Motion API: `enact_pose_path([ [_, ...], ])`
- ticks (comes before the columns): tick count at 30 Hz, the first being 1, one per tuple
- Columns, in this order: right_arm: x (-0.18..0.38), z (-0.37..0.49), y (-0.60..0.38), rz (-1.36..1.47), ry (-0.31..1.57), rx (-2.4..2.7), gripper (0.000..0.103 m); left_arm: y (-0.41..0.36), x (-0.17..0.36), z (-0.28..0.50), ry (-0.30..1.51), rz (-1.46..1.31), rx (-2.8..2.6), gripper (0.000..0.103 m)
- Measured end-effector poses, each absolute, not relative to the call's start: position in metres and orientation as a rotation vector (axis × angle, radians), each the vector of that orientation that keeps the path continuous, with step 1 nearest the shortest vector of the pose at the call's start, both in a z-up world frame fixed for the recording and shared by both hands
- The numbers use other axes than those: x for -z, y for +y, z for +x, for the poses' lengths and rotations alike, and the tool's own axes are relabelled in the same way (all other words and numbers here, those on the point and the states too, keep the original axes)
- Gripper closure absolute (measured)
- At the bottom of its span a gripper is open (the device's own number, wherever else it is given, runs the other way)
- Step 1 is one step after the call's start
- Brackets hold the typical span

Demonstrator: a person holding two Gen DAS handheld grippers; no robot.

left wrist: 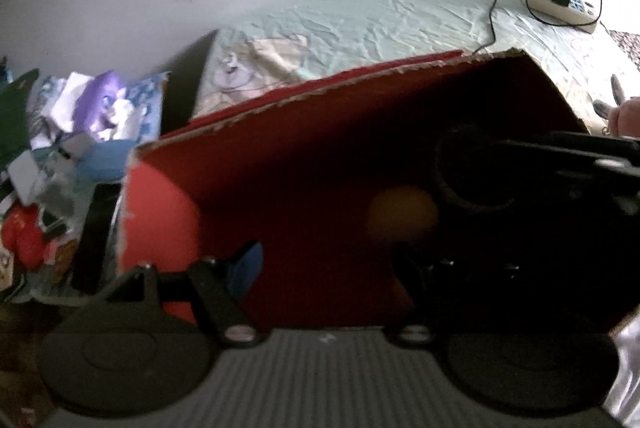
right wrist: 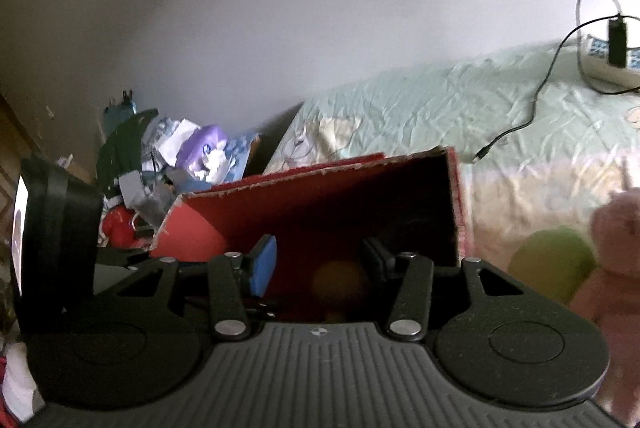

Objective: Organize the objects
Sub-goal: 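Withdraw the right gripper from the box toward the pinecone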

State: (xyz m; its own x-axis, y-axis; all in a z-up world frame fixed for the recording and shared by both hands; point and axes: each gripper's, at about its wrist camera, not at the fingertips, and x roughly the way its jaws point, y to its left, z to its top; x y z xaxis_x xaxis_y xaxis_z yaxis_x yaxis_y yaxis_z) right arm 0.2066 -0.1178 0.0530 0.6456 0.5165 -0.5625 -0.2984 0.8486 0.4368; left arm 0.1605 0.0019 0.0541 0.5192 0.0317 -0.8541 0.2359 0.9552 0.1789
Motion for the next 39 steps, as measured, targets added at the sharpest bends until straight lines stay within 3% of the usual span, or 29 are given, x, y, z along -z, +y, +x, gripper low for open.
enact_pose_path([
  [4,-0.058,0.187,-0.130,0.315,0.712,-0.463,0.043,0.002,-0.064,0.144,0.997,0.308,0.082,0.025],
  [8,-0.058,0.169,-0.140,0.321,0.697,-0.475,0.040,0.002,-0.074,0.127,0.970,0.316,0.053,0.024],
  [39,-0.042,0.131,-0.192,0.346,0.806,-0.817,0.040,-0.034,-0.088,0.050,0.956,0.341,-0.207,0.020],
])
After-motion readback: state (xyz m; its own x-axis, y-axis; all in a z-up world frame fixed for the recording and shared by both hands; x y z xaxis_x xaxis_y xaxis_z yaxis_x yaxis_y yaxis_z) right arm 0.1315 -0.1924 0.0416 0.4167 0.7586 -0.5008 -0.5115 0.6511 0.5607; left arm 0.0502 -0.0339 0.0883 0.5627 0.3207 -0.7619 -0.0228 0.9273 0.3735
